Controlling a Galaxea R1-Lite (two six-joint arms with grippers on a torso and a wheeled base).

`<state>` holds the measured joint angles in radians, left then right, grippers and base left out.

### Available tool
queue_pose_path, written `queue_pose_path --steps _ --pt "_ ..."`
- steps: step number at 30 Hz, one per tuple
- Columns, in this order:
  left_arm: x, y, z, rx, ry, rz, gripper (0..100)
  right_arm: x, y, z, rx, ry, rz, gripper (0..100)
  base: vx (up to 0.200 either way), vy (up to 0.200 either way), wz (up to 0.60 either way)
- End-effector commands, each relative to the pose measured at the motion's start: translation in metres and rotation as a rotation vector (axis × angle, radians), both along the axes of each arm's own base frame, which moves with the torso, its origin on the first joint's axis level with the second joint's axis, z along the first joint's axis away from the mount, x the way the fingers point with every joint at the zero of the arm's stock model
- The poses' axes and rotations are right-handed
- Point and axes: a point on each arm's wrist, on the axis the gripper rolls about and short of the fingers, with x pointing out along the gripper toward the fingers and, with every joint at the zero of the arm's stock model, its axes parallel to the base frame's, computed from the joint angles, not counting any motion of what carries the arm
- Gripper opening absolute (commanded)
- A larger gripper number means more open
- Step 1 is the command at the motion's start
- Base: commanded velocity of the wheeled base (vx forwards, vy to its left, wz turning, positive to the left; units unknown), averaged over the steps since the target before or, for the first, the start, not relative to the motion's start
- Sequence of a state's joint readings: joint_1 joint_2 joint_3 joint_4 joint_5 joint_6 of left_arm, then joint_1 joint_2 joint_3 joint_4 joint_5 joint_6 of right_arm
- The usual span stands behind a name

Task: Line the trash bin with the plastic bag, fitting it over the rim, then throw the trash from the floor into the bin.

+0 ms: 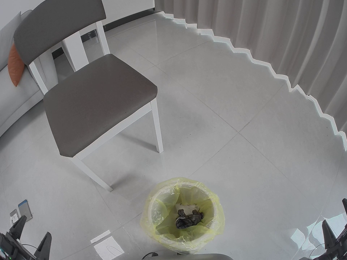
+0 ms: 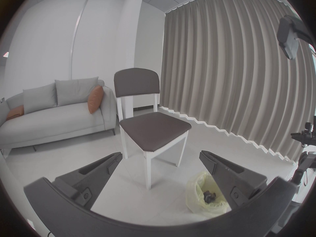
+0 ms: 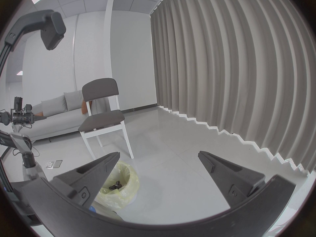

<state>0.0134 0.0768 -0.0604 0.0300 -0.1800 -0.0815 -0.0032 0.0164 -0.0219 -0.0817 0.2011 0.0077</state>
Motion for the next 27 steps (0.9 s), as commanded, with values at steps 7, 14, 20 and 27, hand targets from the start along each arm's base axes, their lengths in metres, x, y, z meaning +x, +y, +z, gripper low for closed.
queue_pose_path --steps 7,14,20,27 --pt "-0.0016 0.0061 -0.0155 0.046 -0.040 0.239 100 0.0013 -0.0037 -0.0069 0.032 0.030 -0.164 100 0.000 0.000 0.00" --pt "-0.0016 0.0055 -0.0146 0.053 -0.050 0.216 100 0.0003 -0.0091 -0.0071 0.079 0.042 -0.402 100 0.000 0.000 0.00" --pt "-0.0015 0.0055 -0.0150 0.053 -0.049 0.218 100 -0.0001 -0.0040 -0.0081 0.073 0.080 -0.178 100 0.000 0.000 0.00" --pt "-0.0015 0.0054 -0.0150 0.064 -0.049 0.217 100 -0.0008 -0.0027 -0.0080 0.056 0.092 -0.119 100 0.000 0.000 0.00"
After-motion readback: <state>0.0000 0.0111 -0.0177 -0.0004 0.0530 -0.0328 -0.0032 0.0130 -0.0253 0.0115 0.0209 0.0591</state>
